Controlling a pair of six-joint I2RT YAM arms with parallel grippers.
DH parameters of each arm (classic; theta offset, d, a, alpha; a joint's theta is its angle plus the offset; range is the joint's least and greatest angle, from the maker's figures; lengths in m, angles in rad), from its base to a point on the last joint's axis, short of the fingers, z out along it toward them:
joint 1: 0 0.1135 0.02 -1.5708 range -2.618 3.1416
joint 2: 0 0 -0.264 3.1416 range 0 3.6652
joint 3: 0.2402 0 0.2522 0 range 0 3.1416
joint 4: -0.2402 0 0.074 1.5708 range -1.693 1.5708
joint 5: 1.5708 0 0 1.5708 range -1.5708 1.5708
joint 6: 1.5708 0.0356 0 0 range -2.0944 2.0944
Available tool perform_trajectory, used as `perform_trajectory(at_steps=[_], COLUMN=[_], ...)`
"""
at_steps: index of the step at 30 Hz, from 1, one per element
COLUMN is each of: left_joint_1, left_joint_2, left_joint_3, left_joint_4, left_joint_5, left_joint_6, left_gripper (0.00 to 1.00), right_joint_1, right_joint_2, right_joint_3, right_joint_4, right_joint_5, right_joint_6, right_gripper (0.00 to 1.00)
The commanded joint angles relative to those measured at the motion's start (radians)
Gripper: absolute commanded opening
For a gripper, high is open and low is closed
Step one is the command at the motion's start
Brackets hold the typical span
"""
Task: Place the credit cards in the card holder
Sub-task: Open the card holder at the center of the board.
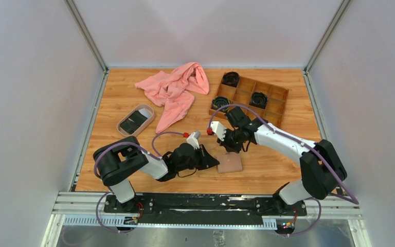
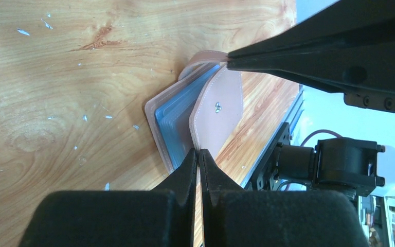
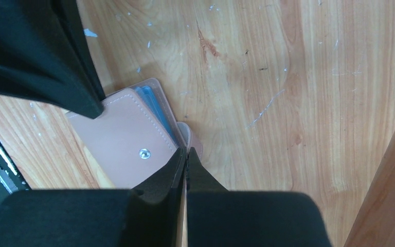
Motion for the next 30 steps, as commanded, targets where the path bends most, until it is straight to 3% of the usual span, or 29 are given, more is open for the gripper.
perform_trajectory(at_steps=[1,6,12,17,21,27,30], left_joint_1=[-0.011,-0.012,-0.011,-0.012,-0.013,-0.014,-0.015], left_joint_2=[0.013,0.012,0.014,0.009,0.004,-0.021,-0.052], left_joint_3=[0.01,0.008,0.011,0.007,0.007,0.003,-0.002], left_joint_4=[0.028,0.034,0.042,0.048,0.048,0.046,0.022], left_joint_5=[0.004,0.005,0.008,0.002,-0.001,-0.005,-0.012], left_joint_6=[0.03,0.034,0.037,0.037,0.045,0.059,0.072], left_gripper=[0.0,0.0,0.0,0.0,0.0,0.01,0.09], right_joint_1=[-0.01,-0.01,-0.013,-0.053,-0.112,-0.18,-0.186], right_joint_2=[0.059,0.096,0.091,-0.012,-0.097,-0.215,-0.249], right_joint_3=[0.043,0.064,0.069,0.054,0.046,0.031,0.033], right_joint_4=[0.011,0.043,0.055,0.024,-0.059,-0.166,-0.213], right_joint_5=[0.018,0.05,0.062,-0.068,-0.227,-0.396,-0.45], right_joint_6=[0.014,0.027,0.042,0.01,-0.072,-0.181,-0.229], right_gripper=[0.0,0.04,0.43,0.64,0.72,0.74,0.74])
